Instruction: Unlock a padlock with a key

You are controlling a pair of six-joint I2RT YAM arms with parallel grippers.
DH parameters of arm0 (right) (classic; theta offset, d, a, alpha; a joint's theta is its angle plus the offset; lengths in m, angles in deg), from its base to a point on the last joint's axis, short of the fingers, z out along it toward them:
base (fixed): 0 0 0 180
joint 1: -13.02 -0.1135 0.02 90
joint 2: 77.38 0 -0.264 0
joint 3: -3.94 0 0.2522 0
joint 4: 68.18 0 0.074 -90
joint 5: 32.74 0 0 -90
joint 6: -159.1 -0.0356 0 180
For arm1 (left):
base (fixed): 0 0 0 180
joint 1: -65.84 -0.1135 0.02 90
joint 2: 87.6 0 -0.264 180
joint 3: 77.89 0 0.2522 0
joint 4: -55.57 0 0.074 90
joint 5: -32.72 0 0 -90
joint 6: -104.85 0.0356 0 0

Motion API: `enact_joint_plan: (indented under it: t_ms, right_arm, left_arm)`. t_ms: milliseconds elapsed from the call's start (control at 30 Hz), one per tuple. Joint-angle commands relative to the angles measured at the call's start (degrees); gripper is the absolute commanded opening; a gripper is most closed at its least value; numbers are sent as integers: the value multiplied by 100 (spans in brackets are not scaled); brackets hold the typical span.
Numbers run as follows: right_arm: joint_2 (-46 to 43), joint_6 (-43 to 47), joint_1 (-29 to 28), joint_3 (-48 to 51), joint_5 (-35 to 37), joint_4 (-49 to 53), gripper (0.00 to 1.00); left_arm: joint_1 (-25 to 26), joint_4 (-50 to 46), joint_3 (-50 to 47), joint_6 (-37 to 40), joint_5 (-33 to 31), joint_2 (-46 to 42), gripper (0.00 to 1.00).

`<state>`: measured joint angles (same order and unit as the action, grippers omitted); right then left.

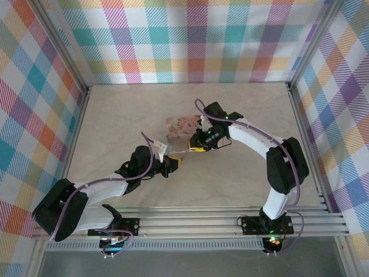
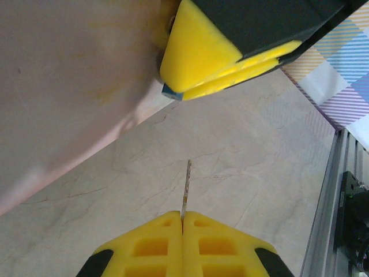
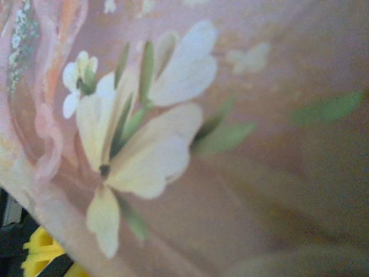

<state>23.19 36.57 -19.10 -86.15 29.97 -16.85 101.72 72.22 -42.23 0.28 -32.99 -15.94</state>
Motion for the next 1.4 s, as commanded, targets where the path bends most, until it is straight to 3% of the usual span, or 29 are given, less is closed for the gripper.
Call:
enact_joint_plan:
  t_ms: [0,733,1367]
  right_arm:
    - [-328,24,46,-207,-506,198,0]
    - [-434,-306,65,49,-670,-151,0]
    - [-429,-341,64,57,-729,-212,0]
  left_arm:
    - [77,337,70,253,-40,47,0]
    - [104,1365,437,-202,319,941,0]
    - [108,1636,553,-407,377,1220,0]
